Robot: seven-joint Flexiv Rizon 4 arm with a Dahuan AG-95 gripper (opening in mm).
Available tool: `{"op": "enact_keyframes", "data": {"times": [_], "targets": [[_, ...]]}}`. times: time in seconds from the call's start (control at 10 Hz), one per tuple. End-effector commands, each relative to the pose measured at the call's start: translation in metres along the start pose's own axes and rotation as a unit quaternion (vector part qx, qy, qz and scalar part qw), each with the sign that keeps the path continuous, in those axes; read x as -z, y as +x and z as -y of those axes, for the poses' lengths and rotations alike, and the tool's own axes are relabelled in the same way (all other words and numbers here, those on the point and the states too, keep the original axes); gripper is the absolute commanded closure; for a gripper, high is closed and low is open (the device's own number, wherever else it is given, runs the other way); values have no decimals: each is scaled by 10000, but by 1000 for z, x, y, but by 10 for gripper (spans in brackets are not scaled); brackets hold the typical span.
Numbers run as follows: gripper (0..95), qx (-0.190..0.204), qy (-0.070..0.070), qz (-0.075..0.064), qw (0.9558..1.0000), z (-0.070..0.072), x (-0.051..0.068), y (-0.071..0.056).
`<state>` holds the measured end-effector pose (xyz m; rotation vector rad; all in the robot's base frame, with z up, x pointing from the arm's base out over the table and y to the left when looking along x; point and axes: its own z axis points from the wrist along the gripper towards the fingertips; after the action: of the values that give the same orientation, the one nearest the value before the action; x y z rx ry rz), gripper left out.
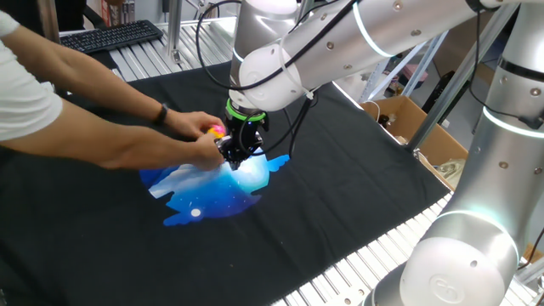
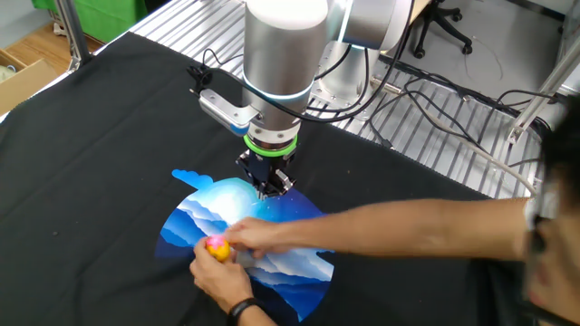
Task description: Grasp the moving object
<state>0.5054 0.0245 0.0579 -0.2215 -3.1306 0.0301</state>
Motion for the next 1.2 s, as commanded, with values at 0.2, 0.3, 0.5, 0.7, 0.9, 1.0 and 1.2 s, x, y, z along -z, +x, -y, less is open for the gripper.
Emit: {"op": "enact_keyframes", "data": {"times": [0.2,0.3,0.5,0.7,0.9,1.0,1.2], "targets": [[950,3,9,-2,10000,-1,1,0],[950,-10,21,-2,10000,-3,1,1],[950,-8,27,-4,10000,-4,2,1],[950,-47,25,3,10000,-5,3,1],[950,-145,10,76,9999,-5,9,-1],[950,-153,24,90,9998,-5,10,-3],[760,-335,53,120,9994,-7,16,-19]]}}
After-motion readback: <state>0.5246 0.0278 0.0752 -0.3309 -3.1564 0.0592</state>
